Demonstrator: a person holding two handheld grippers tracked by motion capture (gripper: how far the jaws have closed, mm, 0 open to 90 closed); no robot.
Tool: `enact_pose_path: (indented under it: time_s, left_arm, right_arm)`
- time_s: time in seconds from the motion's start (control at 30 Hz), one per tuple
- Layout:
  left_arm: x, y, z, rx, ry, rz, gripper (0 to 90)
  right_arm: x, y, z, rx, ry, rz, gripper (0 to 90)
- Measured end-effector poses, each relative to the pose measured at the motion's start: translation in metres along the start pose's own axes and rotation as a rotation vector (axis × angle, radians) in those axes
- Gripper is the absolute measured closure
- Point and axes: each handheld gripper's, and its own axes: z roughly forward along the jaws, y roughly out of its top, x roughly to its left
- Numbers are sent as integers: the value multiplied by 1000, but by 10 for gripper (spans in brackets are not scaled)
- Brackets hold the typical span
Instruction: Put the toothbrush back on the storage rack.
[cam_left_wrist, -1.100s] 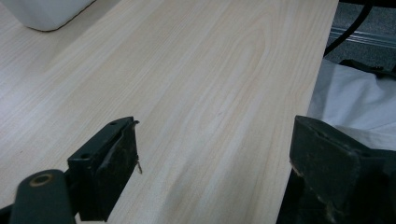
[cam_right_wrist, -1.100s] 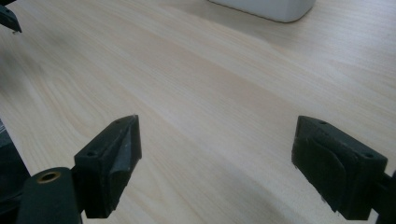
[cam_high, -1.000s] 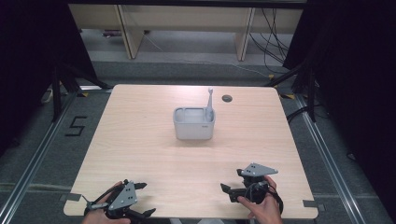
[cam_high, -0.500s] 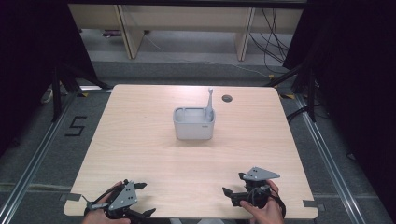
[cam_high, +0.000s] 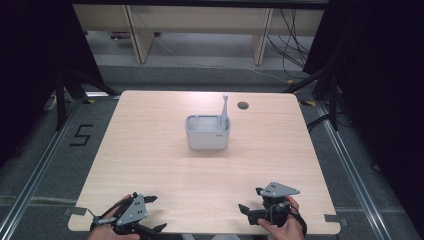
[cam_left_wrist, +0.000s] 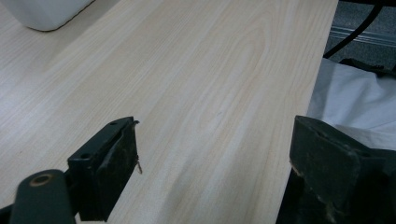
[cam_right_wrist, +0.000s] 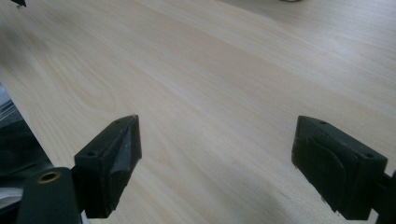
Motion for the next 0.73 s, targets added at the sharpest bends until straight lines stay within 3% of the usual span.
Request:
enact_pose_path:
  time_s: [0.1, 0.13, 0.17, 0.23, 0.27, 0.3, 0.63, 0.73]
  left_arm:
    - [0, 0, 0, 1, 0, 0, 147]
    - [0, 0, 0, 1, 0, 0, 147]
    - [0, 0, 0, 0, -3, 0, 147]
    - [0, 0, 0, 1, 0, 1, 147]
    - [0, 0, 0, -1, 0, -1, 147]
    - [0, 0, 0, 0, 0, -2, 147]
    - [0, 0, 0, 2, -8, -2, 147]
    - [0, 0, 0, 1, -7, -1, 147]
  right_arm:
    - [0, 0, 0, 3, -1, 5, 166]
    - [-2, 0, 0, -9, -5, -30, 166]
    - [0, 0, 0, 0, 3, 4, 166]
    - [-1, 0, 0, -2, 0, -9, 166]
    - [1, 0, -1, 10, -2, 21, 166]
    - [-1, 0, 0, 2, -4, -8, 166]
    - [0, 0, 0, -6, -6, 8, 166]
    - [-2, 0, -1, -4, -12, -7, 166]
